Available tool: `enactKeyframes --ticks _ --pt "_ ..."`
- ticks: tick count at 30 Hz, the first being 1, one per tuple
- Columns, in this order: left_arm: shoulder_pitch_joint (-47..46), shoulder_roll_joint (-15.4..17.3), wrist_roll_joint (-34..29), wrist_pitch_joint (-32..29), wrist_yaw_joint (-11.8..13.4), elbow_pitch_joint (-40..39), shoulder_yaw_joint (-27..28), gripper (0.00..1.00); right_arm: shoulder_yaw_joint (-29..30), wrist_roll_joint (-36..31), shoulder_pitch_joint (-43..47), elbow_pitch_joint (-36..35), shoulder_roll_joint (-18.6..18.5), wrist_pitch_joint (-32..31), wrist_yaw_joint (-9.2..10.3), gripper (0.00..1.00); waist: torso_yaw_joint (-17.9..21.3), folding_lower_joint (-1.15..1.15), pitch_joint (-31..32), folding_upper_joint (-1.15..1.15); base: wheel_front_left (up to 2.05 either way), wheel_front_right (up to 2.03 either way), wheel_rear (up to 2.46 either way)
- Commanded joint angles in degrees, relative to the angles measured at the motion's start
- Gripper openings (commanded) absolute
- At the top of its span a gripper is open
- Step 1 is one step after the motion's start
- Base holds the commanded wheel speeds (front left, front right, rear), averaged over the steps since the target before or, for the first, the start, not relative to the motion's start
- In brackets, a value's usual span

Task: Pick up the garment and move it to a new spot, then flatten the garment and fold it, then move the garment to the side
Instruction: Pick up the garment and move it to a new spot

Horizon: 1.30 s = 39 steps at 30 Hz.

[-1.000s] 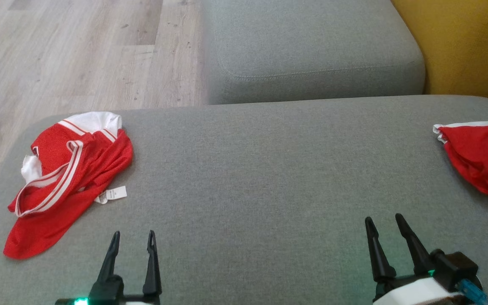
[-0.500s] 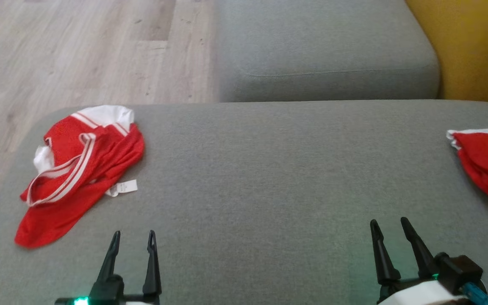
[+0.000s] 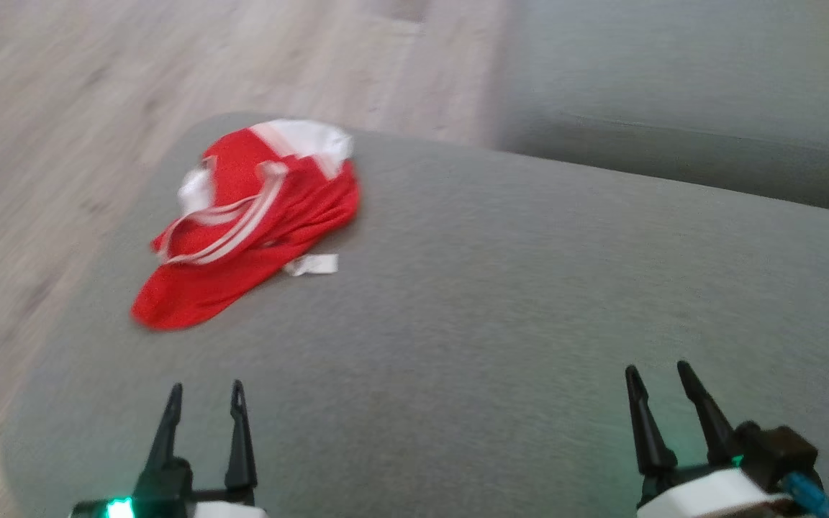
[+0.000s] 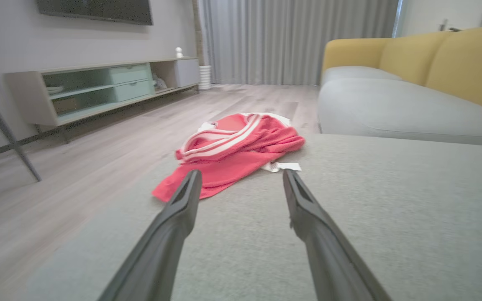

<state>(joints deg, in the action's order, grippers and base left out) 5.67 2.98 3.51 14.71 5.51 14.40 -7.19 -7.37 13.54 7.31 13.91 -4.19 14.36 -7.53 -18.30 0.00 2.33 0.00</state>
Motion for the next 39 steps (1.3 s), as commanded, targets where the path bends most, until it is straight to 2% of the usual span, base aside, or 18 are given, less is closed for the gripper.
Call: enactKeyframes --ticks 1,5,8,11,12,16,20,26,29,35,36,37,38,39 --pt "-3.6 -0.1 0.1 0.3 0.2 -2.1 2.3 1.00 -1.0 -0.4 -3.7 -2.0 -0.8 0.6 0.04 1.00 -4.9 0.00 -2.2 0.00 0.00 0.00 0.00" --pt "-4.7 -0.1 0.3 0.3 0.3 -3.1 3.7 1.00 -0.7 -0.5 -4.6 -2.7 -1.7 0.6 0.04 1.00 -7.9 0.00 -4.0 0.00 0.00 0.00 0.00" --pt "-6.0 -0.1 0.7 0.3 0.3 -4.0 5.1 1.00 -1.3 -0.8 -5.5 -3.2 -3.0 0.6 0.04 1.00 -7.9 0.00 -5.9 0.00 0.00 0.00 0.00" --pt "-8.5 0.8 0.4 0.3 -0.3 -4.8 6.5 1.00 -2.0 -0.9 -7.4 -3.4 -4.6 0.6 0.04 1.00 -5.9 0.00 -8.9 0.00 0.00 0.00 0.00" --pt "-11.1 1.6 0.3 0.3 -0.4 -5.4 7.9 1.00 -2.2 -0.9 -9.0 -3.3 -5.6 0.6 0.04 1.00 -3.9 0.00 -11.2 0.00 0.00 0.00 0.00" --pt "-17.7 4.7 -0.1 0.3 -2.1 -3.4 9.7 1.00 -3.2 -1.4 -11.7 -3.5 -7.8 0.6 0.04 1.00 -0.4 0.00 -15.8 0.00 0.00 0.00 0.00" --pt "-27.9 7.8 0.5 -1.3 -4.3 6.9 10.2 1.00 -3.6 -2.1 -13.7 -4.3 -11.0 0.6 0.04 1.00 1.3 0.00 -20.6 0.00 0.00 0.00 0.00" --pt "-44.6 8.5 5.1 -15.2 -4.6 25.2 12.5 1.00 -3.4 -2.4 -17.1 -6.0 -16.1 0.6 0.04 1.00 2.8 0.00 -27.8 0.00 0.00 0.00 0.00" --pt "-49.5 8.1 8.0 -16.4 -4.5 32.4 14.6 1.00 -3.8 -2.5 -18.8 -6.7 -17.5 0.6 0.04 1.00 3.5 0.00 -30.3 0.00 0.00 0.00 0.00" --pt "-53.6 8.4 10.6 -18.5 -5.0 45.5 16.0 1.00 -5.2 -2.8 -21.2 -6.7 -18.9 0.6 0.04 1.00 4.9 0.00 -32.2 0.00 0.00 0.00 0.00" --pt "-54.0 8.6 10.8 -17.7 -5.4 46.6 16.0 0.49 -5.1 -2.8 -21.5 -6.7 -18.9 0.6 0.04 1.00 5.1 0.00 -32.2 0.00 0.00 0.00 0.00" --pt "-54.3 8.7 11.0 -16.3 -5.8 47.3 16.1 0.12 -5.0 -2.8 -21.7 -6.7 -18.8 0.6 0.04 1.00 5.3 0.00 -32.1 0.00 0.00 0.00 0.00" --pt "-54.5 8.7 11.3 -14.8 -6.1 47.9 16.3 0.00 -5.0 -2.8 -21.9 -6.6 -18.6 0.6 0.04 1.00 5.5 0.00 -31.9 0.00 0.00 0.00 0.00" --pt "-54.6 8.9 11.3 -13.3 -6.3 48.6 16.3 0.00 -5.0 -2.8 -21.9 -6.5 -18.4 0.6 0.04 1.00 5.7 0.00 -31.7 0.00 0.00 0.00 0.00"
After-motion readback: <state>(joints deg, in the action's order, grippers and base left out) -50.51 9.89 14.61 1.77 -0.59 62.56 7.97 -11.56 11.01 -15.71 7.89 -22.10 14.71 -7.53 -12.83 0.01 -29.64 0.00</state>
